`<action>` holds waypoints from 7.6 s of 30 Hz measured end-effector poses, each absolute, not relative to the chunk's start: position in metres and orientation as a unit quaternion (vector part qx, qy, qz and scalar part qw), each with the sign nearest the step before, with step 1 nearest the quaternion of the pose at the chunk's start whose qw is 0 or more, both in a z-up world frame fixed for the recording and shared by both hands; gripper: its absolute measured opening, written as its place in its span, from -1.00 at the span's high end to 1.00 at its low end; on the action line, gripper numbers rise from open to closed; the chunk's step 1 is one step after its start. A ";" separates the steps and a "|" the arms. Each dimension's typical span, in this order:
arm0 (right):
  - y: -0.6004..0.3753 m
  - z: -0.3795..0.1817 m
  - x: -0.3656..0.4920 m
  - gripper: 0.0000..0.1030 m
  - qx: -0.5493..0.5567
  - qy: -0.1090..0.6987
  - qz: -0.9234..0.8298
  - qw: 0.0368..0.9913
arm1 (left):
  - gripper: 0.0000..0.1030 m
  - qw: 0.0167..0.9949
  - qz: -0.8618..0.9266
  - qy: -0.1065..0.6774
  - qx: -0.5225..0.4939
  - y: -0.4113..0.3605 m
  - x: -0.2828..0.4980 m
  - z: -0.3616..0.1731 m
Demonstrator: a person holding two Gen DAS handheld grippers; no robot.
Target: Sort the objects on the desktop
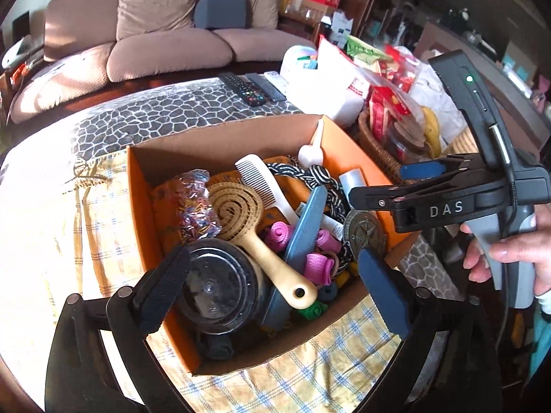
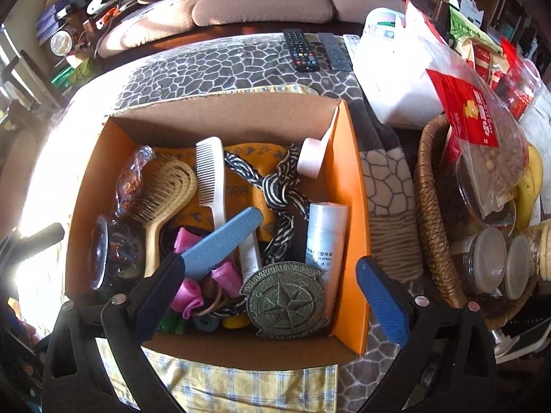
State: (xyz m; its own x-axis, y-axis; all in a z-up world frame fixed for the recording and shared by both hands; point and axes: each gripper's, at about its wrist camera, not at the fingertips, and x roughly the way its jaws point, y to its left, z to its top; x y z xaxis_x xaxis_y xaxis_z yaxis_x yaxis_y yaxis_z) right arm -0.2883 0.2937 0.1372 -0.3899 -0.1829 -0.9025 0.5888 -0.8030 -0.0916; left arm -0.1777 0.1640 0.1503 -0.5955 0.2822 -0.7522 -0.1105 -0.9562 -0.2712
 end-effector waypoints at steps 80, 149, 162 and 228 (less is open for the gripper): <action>-0.093 0.006 -0.340 0.29 0.570 0.181 -0.724 0.343 | -0.64 0.031 0.886 -0.085 -0.454 -0.122 -0.289 0.015; 0.238 0.145 -0.377 0.47 0.554 0.105 -0.771 0.297 | 0.50 0.178 0.872 -0.058 -0.452 0.195 -0.309 0.116; 0.254 0.122 -0.406 0.47 0.564 0.081 -0.767 0.296 | 0.50 0.168 0.857 -0.049 -0.485 0.211 -0.334 0.093; 0.309 0.150 -0.210 -0.97 0.444 0.174 -0.833 0.280 | -0.99 0.023 0.886 -0.098 -0.452 0.147 -0.120 0.167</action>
